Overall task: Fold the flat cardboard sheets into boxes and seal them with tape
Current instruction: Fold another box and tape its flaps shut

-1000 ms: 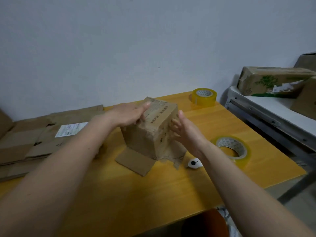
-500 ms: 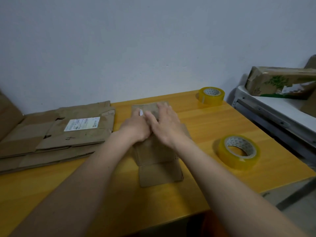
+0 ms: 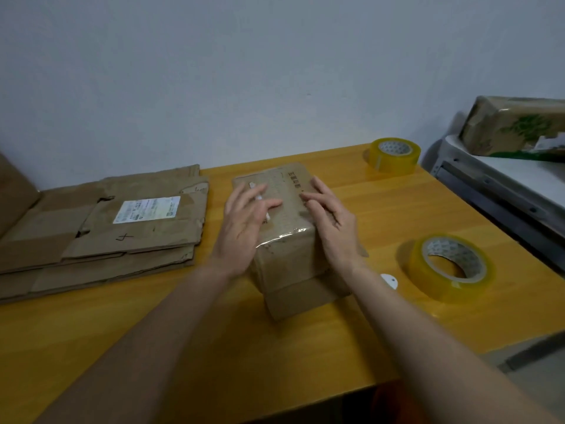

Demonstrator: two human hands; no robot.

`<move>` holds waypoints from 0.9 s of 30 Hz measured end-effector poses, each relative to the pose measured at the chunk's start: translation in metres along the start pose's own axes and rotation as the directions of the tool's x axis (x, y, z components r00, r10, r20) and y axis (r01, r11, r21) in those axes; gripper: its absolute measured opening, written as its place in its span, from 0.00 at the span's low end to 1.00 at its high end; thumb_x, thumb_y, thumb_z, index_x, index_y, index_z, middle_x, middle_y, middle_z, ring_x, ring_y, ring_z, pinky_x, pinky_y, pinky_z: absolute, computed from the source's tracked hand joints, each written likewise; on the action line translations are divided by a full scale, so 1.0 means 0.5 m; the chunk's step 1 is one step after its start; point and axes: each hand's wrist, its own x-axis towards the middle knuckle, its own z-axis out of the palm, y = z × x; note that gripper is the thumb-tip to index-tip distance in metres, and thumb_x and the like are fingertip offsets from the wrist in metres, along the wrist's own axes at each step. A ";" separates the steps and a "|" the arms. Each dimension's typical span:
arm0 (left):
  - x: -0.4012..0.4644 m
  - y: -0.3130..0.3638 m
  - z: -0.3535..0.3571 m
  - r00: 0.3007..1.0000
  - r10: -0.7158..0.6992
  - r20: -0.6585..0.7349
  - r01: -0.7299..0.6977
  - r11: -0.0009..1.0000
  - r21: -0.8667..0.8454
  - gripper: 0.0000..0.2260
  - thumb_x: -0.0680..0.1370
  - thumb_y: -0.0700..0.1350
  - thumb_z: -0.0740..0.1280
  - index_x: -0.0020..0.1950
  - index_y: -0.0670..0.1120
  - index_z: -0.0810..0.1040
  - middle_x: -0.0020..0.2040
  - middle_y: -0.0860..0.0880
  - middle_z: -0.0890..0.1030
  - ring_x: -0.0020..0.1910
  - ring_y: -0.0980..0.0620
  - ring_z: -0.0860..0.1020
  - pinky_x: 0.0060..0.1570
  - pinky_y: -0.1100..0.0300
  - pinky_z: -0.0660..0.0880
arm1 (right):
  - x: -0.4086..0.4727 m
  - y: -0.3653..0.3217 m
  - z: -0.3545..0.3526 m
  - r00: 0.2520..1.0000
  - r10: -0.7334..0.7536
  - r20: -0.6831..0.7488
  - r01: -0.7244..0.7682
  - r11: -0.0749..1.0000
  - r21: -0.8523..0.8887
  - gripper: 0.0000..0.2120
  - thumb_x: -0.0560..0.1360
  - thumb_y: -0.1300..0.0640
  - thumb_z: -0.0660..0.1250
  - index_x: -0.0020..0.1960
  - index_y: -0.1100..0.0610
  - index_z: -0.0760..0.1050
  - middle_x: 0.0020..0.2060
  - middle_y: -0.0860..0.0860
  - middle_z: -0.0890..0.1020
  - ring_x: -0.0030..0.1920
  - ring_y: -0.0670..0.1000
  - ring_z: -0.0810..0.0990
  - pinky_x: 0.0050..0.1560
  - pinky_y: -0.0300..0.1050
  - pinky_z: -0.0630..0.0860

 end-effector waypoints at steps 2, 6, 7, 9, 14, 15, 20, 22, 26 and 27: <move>-0.008 -0.008 -0.005 0.999 0.017 0.041 -0.017 1.000 -0.018 0.30 0.73 0.71 0.53 0.64 0.55 0.76 0.70 0.55 0.68 0.75 0.53 0.52 0.72 0.52 0.50 | 0.000 0.019 -0.016 0.992 -0.090 0.085 0.098 0.990 -0.100 0.18 0.72 0.47 0.69 0.60 0.52 0.78 0.70 0.48 0.70 0.69 0.43 0.68 0.69 0.43 0.65; -0.019 -0.030 -0.008 0.991 0.124 0.056 -0.129 0.987 0.092 0.31 0.67 0.65 0.67 0.66 0.52 0.75 0.70 0.54 0.69 0.76 0.52 0.55 0.71 0.49 0.54 | 0.019 0.028 -0.050 0.943 -0.183 0.277 0.256 0.933 -0.255 0.31 0.65 0.41 0.75 0.64 0.54 0.76 0.72 0.49 0.68 0.71 0.46 0.66 0.71 0.50 0.65; -0.019 -0.031 -0.007 0.990 0.129 0.047 -0.133 0.987 0.089 0.30 0.67 0.64 0.68 0.66 0.51 0.75 0.70 0.53 0.69 0.76 0.51 0.56 0.71 0.49 0.55 | 0.023 0.027 -0.055 0.934 -0.189 0.303 0.273 0.925 -0.265 0.31 0.65 0.42 0.75 0.64 0.54 0.76 0.72 0.49 0.68 0.71 0.47 0.66 0.71 0.53 0.66; -0.019 -0.033 -0.007 0.992 0.122 0.041 -0.125 0.989 0.077 0.31 0.67 0.62 0.70 0.66 0.51 0.74 0.70 0.52 0.69 0.76 0.52 0.56 0.71 0.50 0.54 | 0.024 0.022 -0.058 0.923 -0.169 0.346 0.270 0.925 -0.267 0.30 0.65 0.44 0.74 0.64 0.53 0.75 0.72 0.49 0.67 0.72 0.47 0.64 0.71 0.56 0.66; -0.021 -0.040 -0.022 0.984 0.111 0.137 -0.128 0.984 0.125 0.39 0.61 0.58 0.80 0.69 0.54 0.69 0.73 0.55 0.65 0.76 0.56 0.52 0.72 0.50 0.54 | 0.027 -0.009 -0.077 0.902 0.003 0.432 0.168 0.918 -0.359 0.36 0.62 0.42 0.75 0.69 0.47 0.70 0.74 0.42 0.61 0.74 0.46 0.59 0.73 0.57 0.61; -0.024 -0.040 -0.023 0.983 0.106 0.151 -0.126 0.983 0.135 0.41 0.60 0.59 0.80 0.69 0.54 0.68 0.73 0.55 0.64 0.76 0.57 0.51 0.72 0.50 0.53 | 0.029 -0.021 -0.080 0.897 0.050 0.440 0.169 0.880 -0.444 0.40 0.61 0.37 0.73 0.70 0.45 0.68 0.74 0.42 0.60 0.75 0.47 0.56 0.73 0.59 0.59; -0.040 -0.034 -0.012 0.981 0.121 0.151 -0.142 0.980 0.137 0.46 0.57 0.65 0.77 0.70 0.52 0.64 0.74 0.52 0.61 0.76 0.54 0.50 0.73 0.50 0.53 | 0.009 -0.073 -0.016 0.885 -0.028 0.464 0.414 0.500 -0.761 0.50 0.59 0.20 0.50 0.72 0.49 0.67 0.73 0.47 0.66 0.76 0.52 0.54 0.75 0.56 0.45; -0.048 -0.040 -0.011 0.977 0.139 0.162 -0.167 0.970 0.175 0.49 0.57 0.66 0.77 0.72 0.51 0.62 0.75 0.52 0.60 0.76 0.54 0.49 0.74 0.51 0.53 | 0.001 -0.078 0.003 0.881 -0.062 0.470 0.439 0.480 -0.760 0.44 0.64 0.23 0.54 0.71 0.48 0.67 0.72 0.46 0.68 0.74 0.50 0.58 0.75 0.54 0.44; -0.059 -0.057 -0.025 0.960 0.181 0.211 -0.230 0.945 0.234 0.52 0.57 0.65 0.77 0.75 0.54 0.57 0.76 0.57 0.55 0.76 0.59 0.46 0.71 0.54 0.50 | 0.011 -0.079 -0.015 0.875 0.000 0.485 0.414 0.522 -0.746 0.39 0.65 0.29 0.64 0.72 0.43 0.65 0.73 0.43 0.65 0.75 0.49 0.56 0.75 0.50 0.41; -0.060 -0.060 -0.027 0.960 0.183 0.214 -0.233 0.942 0.240 0.53 0.57 0.65 0.78 0.75 0.55 0.56 0.76 0.57 0.54 0.77 0.59 0.45 0.71 0.54 0.51 | 0.008 -0.080 -0.014 0.875 0.014 0.484 0.408 0.517 -0.753 0.40 0.65 0.29 0.65 0.73 0.43 0.64 0.73 0.44 0.65 0.75 0.49 0.55 0.75 0.51 0.41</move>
